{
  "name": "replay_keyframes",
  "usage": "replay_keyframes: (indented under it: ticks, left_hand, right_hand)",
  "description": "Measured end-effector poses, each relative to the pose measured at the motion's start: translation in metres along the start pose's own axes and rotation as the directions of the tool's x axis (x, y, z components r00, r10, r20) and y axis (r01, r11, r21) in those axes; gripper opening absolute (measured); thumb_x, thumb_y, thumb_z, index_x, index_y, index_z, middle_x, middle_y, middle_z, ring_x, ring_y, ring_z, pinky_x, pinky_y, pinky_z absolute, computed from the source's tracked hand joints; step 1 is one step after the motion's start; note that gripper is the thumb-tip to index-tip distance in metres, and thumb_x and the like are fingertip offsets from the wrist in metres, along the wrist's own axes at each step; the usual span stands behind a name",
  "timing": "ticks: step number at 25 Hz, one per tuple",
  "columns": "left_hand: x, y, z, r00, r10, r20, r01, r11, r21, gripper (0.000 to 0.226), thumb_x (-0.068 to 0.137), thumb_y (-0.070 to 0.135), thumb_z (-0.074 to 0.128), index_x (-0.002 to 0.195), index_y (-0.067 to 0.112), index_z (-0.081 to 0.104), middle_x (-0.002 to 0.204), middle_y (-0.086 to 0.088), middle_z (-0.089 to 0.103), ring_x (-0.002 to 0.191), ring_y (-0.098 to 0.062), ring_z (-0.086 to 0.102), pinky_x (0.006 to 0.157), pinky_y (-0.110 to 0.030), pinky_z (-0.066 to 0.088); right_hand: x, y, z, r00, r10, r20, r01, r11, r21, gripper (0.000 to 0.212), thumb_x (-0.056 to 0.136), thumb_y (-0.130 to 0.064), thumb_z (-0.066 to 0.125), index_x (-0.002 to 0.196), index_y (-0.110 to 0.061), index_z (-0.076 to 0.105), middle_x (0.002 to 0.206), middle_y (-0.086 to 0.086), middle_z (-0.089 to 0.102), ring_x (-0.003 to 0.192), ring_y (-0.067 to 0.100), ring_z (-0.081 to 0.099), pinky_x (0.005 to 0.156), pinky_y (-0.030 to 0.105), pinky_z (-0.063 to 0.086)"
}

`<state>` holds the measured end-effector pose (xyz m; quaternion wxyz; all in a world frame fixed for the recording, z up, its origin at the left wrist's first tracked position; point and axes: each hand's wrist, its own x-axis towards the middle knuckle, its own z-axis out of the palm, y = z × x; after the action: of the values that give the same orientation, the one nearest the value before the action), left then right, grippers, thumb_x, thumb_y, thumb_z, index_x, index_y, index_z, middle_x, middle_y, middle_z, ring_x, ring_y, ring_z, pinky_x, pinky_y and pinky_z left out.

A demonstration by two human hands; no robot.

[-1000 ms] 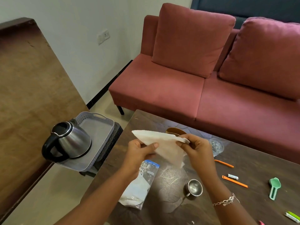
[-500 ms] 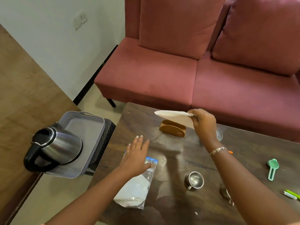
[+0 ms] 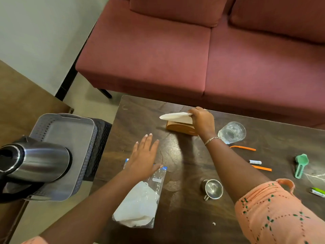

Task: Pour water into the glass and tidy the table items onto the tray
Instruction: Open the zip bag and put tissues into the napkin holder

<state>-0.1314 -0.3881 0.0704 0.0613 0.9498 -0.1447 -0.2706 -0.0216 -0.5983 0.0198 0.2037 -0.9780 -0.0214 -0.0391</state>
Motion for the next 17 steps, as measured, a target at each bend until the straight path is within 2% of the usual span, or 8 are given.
replay_keyframes:
  ticks: [4,7,11,14,17]
  left_hand:
    - [0.006,-0.004,0.013,1.000,-0.010,0.027,0.011,1.000,-0.027,0.075,0.092,0.045,0.045,0.148,0.017,0.003,0.157,-0.008,-0.009,0.145,-0.024,-0.008,0.117,-0.040,0.004]
    - [0.008,-0.007,0.022,0.999,-0.022,0.045,0.025,0.998,-0.057,0.074,0.091,0.046,0.046,0.148,0.020,0.005,0.157,-0.005,-0.008,0.145,-0.023,-0.006,0.117,-0.038,0.005]
    - [0.012,-0.006,0.026,0.999,-0.014,0.046,0.016,0.999,-0.047,0.074,0.091,0.047,0.046,0.148,0.020,0.006,0.158,-0.005,-0.006,0.145,-0.023,-0.005,0.117,-0.038,0.006]
    - [0.014,-0.002,0.028,1.000,-0.010,0.030,0.011,0.999,-0.038,0.075,0.091,0.047,0.046,0.148,0.020,0.005,0.158,-0.005,-0.006,0.145,-0.023,-0.005,0.117,-0.038,0.006]
    - [0.009,0.004,0.028,0.999,-0.025,0.030,0.026,0.999,-0.034,0.075,0.091,0.048,0.046,0.148,0.020,0.006,0.158,-0.005,-0.005,0.145,-0.023,-0.004,0.117,-0.039,0.006]
  right_hand:
    - [0.006,0.010,0.025,0.994,0.059,0.093,-0.055,0.997,-0.047,0.018,0.081,-0.007,0.057,0.095,-0.010,0.068,0.091,0.011,0.063,0.087,0.034,0.056,0.062,0.030,0.034]
    - [0.009,0.017,0.039,0.969,0.165,0.182,-0.175,0.984,0.041,0.017,0.086,-0.016,0.056,0.095,-0.006,0.066,0.085,-0.001,0.055,0.093,0.028,0.052,0.065,0.023,0.024]
    - [0.004,0.023,0.040,0.959,0.122,0.257,-0.120,0.992,-0.026,0.020,0.086,-0.010,0.054,0.103,-0.007,0.063,0.107,0.012,0.056,0.099,0.030,0.052,0.072,0.031,0.037]
    - [0.001,0.025,0.033,0.958,0.091,0.272,-0.084,0.996,-0.035,0.023,0.088,-0.017,0.057,0.107,-0.007,0.062,0.110,0.013,0.056,0.103,0.031,0.052,0.077,0.034,0.041]
    - [-0.004,0.026,0.019,0.963,0.095,0.253,-0.087,0.995,-0.041,0.027,0.092,-0.022,0.051,0.110,-0.005,0.060,0.115,0.015,0.056,0.105,0.034,0.051,0.080,0.037,0.043]
